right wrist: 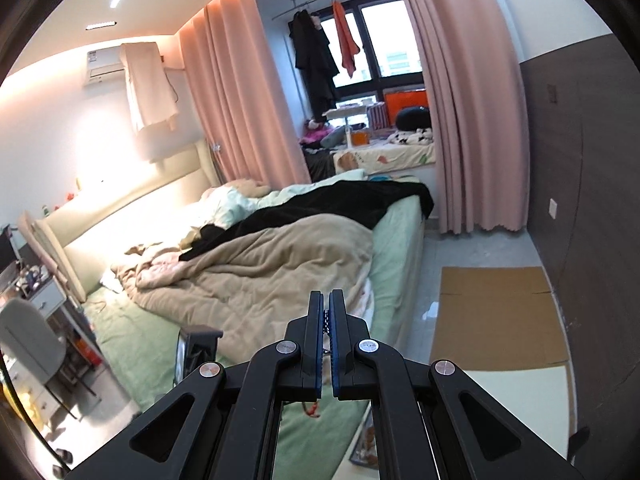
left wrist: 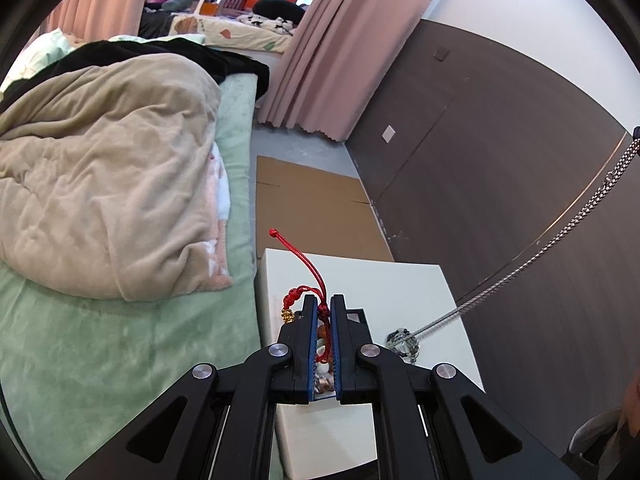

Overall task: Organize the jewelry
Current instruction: 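Hold the red bracelet above the box with the left tool while the right lifts the silver chain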

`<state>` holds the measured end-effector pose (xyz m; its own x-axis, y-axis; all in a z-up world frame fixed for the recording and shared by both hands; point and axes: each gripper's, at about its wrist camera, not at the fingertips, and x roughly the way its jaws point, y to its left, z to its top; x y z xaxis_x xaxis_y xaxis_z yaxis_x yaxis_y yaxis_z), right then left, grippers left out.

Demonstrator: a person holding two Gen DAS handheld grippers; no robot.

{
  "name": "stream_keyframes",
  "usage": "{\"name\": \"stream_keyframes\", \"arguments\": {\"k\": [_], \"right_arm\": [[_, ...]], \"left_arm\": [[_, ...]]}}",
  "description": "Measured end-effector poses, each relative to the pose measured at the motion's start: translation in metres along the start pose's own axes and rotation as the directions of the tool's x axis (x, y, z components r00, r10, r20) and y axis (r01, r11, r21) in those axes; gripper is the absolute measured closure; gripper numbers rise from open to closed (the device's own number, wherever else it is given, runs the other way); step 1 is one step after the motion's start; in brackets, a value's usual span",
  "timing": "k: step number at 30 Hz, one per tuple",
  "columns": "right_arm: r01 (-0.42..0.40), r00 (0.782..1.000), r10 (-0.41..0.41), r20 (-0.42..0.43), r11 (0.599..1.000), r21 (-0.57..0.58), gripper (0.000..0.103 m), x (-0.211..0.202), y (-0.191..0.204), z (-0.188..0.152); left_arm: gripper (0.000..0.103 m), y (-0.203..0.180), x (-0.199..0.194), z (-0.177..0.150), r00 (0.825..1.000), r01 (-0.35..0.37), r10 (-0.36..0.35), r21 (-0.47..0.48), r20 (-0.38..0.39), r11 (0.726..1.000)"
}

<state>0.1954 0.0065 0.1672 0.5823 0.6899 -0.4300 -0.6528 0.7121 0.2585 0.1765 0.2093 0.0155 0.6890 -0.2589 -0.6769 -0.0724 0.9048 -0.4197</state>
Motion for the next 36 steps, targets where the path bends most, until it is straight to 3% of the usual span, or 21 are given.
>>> {"name": "stream_keyframes", "arguments": {"k": [17,36], "right_arm": [[-0.033,0.996,0.035,-0.085,0.999,0.021,0.099,0.02,0.003,-0.035],[0.003,0.959,0.065,-0.275,0.971,0.24,0.099,0.108,-0.078,-0.136]], "left_arm": [[0.097,0.002,0.0,-0.003,1.0,0.011,-0.011,0.006,-0.002,1.0],[0.097,-0.008,0.041,-0.003,0.998,-0.008,0.011,0.044,-0.066,0.999]]}}
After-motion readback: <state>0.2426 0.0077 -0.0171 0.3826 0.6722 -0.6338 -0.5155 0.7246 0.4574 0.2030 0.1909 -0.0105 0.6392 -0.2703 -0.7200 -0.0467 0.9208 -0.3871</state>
